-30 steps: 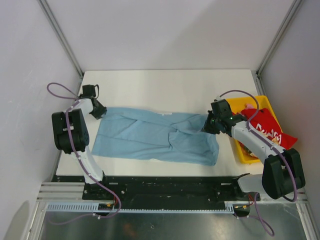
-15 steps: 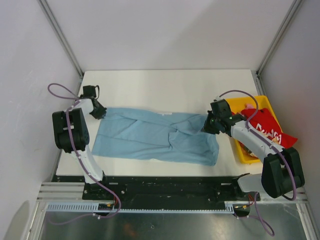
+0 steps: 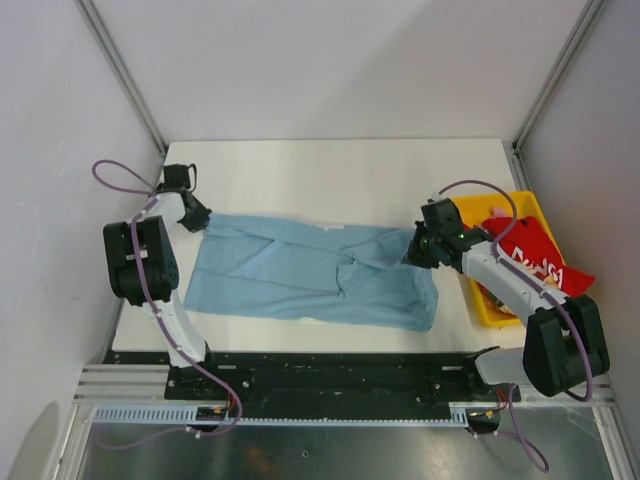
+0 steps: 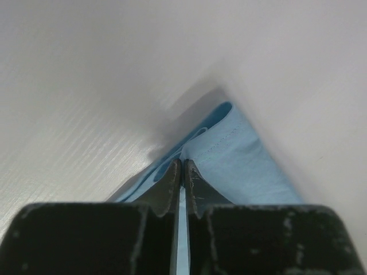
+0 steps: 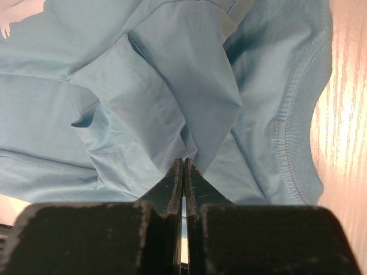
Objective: Fold and stack the t-shirts
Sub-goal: Fold the other side of the tshirt into a rectangle
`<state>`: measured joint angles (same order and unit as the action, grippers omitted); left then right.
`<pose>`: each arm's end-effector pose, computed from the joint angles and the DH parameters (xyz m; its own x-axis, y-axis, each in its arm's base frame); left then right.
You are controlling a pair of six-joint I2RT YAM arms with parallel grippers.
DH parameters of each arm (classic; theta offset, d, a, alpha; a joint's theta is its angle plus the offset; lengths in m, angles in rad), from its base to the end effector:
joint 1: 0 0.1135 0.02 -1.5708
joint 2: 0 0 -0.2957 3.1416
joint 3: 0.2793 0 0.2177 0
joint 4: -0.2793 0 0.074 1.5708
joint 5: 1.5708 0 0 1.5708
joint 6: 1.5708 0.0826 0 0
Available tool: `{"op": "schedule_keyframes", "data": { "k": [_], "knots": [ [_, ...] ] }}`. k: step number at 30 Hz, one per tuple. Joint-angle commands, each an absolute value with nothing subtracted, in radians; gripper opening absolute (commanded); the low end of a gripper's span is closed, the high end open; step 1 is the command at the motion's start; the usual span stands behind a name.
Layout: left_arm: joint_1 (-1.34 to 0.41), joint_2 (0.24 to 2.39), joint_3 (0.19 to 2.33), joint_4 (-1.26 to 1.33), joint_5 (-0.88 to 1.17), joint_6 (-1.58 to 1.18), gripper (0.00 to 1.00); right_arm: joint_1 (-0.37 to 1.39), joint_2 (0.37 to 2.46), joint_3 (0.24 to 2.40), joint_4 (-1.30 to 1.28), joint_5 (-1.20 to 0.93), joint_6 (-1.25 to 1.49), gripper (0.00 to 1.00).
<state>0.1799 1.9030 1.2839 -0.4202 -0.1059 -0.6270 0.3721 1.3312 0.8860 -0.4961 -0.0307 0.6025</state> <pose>0.3928 0.0803 0.1859 -0.5515 -0.6933 -0.4639 -0.6844 0.6940 -0.2236 0.2382 0.0957 0.2383 -0.8359 0.2818 -0.4710 0.1135 0.9283 0.3541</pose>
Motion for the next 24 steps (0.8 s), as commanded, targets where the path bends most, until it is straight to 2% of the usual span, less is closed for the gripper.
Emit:
{"op": "schedule_keyframes", "data": {
  "k": [1, 8, 18, 24],
  "knots": [
    [0.186, 1.885, 1.346, -0.439, -0.141, -0.604, 0.06, 0.371, 1.28, 0.888, -0.486, -0.009, 0.612, 0.0],
    [0.187, 1.868, 1.373, -0.462, -0.179, -0.587, 0.01, 0.339, 1.207, 0.893, -0.54, -0.005, 0.609, 0.0],
    [0.187, 1.834, 1.325, -0.465, -0.191, -0.587, 0.0, 0.313, 1.1, 0.898, -0.646, -0.002, 0.613, 0.0],
    [0.186, 1.792, 1.247, -0.463, -0.173, -0.608, 0.08, 0.343, 1.072, 0.891, -0.692, 0.029, 0.615, 0.0]
  ]
}}
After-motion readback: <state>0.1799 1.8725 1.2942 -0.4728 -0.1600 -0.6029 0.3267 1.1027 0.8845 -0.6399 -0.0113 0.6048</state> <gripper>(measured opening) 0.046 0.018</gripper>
